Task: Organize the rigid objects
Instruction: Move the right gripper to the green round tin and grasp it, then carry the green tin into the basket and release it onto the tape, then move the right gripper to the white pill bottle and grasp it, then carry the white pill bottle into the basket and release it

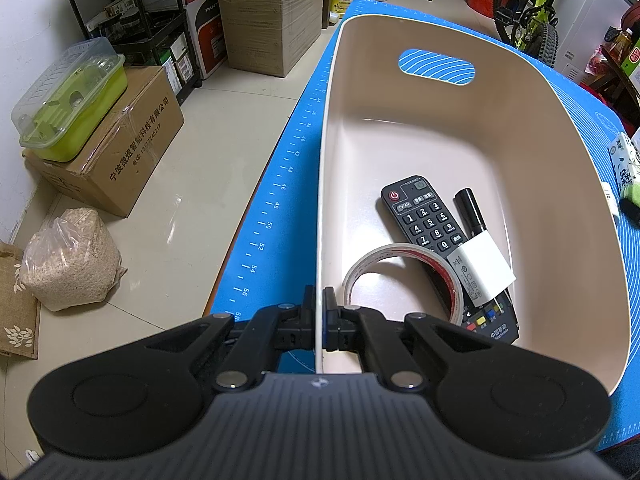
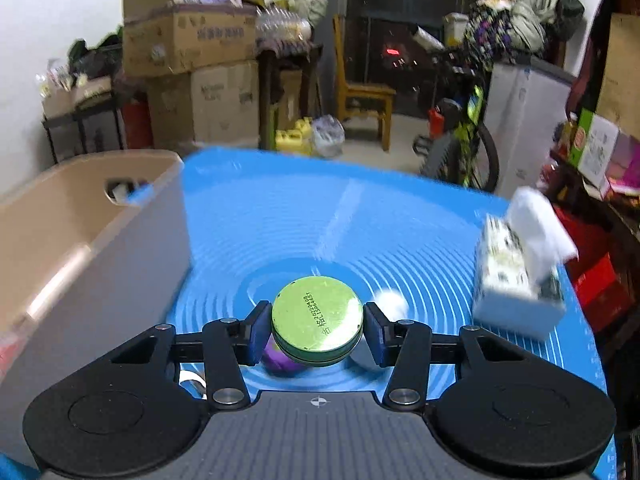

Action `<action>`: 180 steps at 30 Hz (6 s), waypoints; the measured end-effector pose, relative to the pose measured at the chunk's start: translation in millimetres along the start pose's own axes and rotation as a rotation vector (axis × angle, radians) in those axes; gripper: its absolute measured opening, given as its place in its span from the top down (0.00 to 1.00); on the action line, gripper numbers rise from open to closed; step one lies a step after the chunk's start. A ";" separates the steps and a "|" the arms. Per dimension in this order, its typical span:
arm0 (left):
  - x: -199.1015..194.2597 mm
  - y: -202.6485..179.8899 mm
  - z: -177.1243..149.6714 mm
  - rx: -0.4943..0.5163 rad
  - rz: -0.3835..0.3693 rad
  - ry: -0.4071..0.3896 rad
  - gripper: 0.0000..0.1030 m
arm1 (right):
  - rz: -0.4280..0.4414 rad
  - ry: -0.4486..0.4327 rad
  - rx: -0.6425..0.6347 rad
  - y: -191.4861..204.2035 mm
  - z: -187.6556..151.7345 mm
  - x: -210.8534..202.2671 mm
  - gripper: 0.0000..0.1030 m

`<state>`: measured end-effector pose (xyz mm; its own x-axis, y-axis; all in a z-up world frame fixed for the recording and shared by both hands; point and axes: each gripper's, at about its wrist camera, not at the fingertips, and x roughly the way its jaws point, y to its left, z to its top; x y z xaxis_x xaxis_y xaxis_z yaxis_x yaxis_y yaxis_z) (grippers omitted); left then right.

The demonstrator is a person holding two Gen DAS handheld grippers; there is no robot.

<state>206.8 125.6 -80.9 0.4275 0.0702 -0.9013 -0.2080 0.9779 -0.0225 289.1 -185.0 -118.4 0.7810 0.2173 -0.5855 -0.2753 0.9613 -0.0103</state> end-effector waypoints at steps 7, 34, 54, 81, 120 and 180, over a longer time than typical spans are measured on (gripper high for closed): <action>0.0 0.1 0.1 0.000 0.000 0.000 0.97 | 0.107 -0.080 -0.031 33.0 36.1 -24.5 0.47; 1.1 -1.3 -0.4 -0.001 -0.001 0.000 0.97 | 0.353 0.215 -0.323 186.6 48.2 9.0 0.47; 1.7 -3.3 -1.3 -0.002 -0.002 0.000 0.97 | 0.355 0.280 -0.346 186.3 44.9 6.4 0.19; 1.7 -3.9 -1.5 -0.004 -0.003 0.000 0.97 | -0.020 0.141 0.027 -7.1 55.3 24.8 0.14; 0.9 -4.0 -2.1 -0.005 -0.001 0.000 0.97 | -0.154 0.191 0.151 -69.8 -5.0 65.3 0.57; -1.4 -1.9 -1.9 -0.011 -0.009 0.001 0.97 | 0.366 0.308 -0.360 189.7 43.5 10.8 0.39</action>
<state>204.9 123.3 -80.3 0.4287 0.0614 -0.9014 -0.2143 0.9761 -0.0355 269.7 7.1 -91.4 0.4156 0.4129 -0.8104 -0.7107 0.7034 -0.0061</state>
